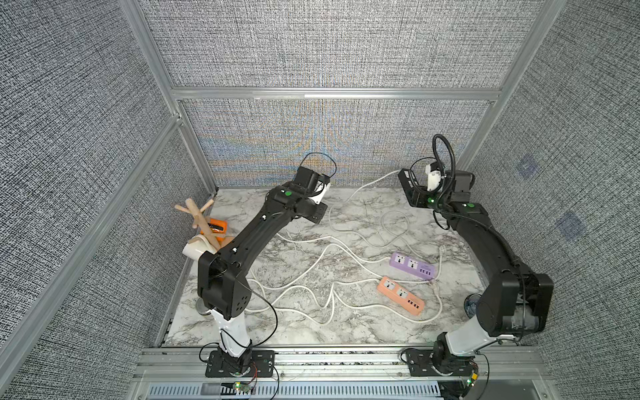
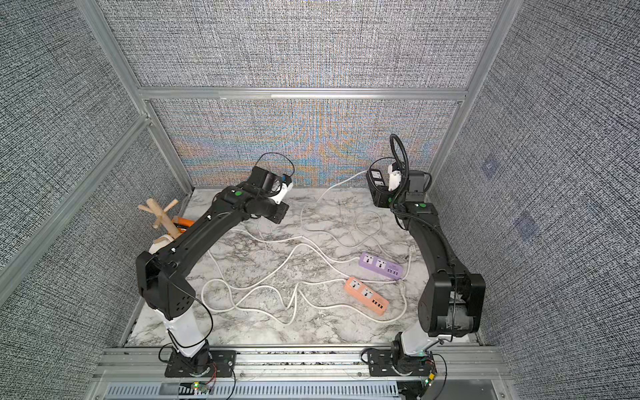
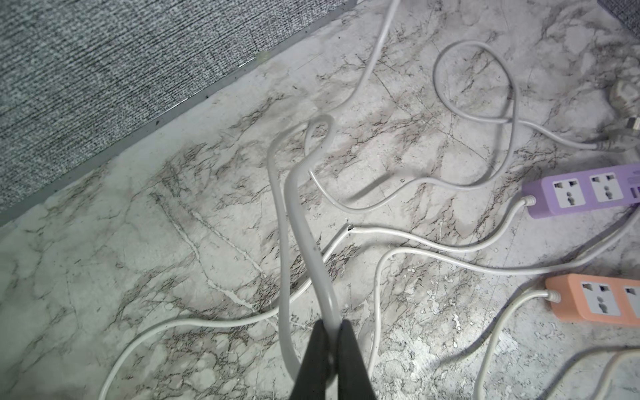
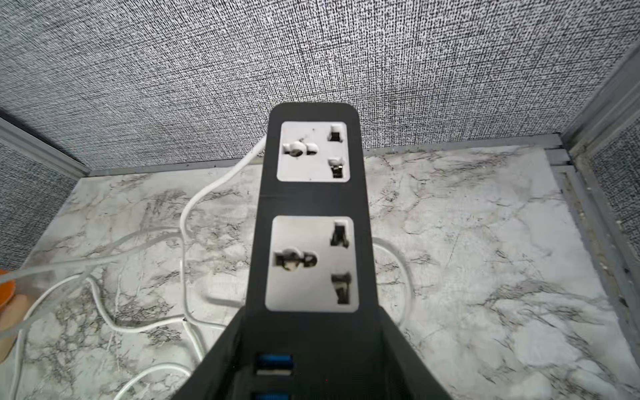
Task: Unwrap the cord wrapped around the power strip
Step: Move the power cord to the center of the board.
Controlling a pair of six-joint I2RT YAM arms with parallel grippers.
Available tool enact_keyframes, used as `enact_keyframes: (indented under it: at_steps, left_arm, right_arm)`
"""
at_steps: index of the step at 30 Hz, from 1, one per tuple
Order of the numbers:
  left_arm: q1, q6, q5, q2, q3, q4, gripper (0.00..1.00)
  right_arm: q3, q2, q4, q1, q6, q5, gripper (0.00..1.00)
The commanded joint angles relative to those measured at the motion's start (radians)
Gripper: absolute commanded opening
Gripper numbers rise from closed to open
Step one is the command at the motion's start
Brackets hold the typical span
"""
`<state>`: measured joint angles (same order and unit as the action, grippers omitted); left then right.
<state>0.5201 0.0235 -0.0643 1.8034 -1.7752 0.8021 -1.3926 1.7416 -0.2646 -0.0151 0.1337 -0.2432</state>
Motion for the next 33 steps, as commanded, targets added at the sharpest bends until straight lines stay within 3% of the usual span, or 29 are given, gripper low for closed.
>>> enact_keyframes:
  at_steps: [1,15,22,24,33]
  left_arm:
    - [-0.062,-0.034,-0.033,-0.020,0.030,-0.008,0.00]
    - [-0.375,-0.139,-0.137,0.025,0.134,-0.117,0.00]
    - [-0.371,-0.064,-0.180,0.218,0.011,-0.013,0.00]
    - [-0.366,-0.064,-0.163,0.250,0.011,-0.026,0.11]
    - [-0.366,-0.073,-0.115,0.380,-0.049,-0.011,0.29]
  right_arm:
    - [-0.011,0.016,0.013,-0.009,-0.022,0.065,0.00]
    - [-0.040,0.127,0.007,-0.029,-0.039,0.174,0.00]
    - [-0.062,0.141,0.010,-0.022,-0.011,0.106,0.00]
    - [-0.056,0.137,0.015,-0.020,0.001,0.076,0.00]
    - [-0.055,0.151,0.013,0.035,-0.002,0.062,0.00]
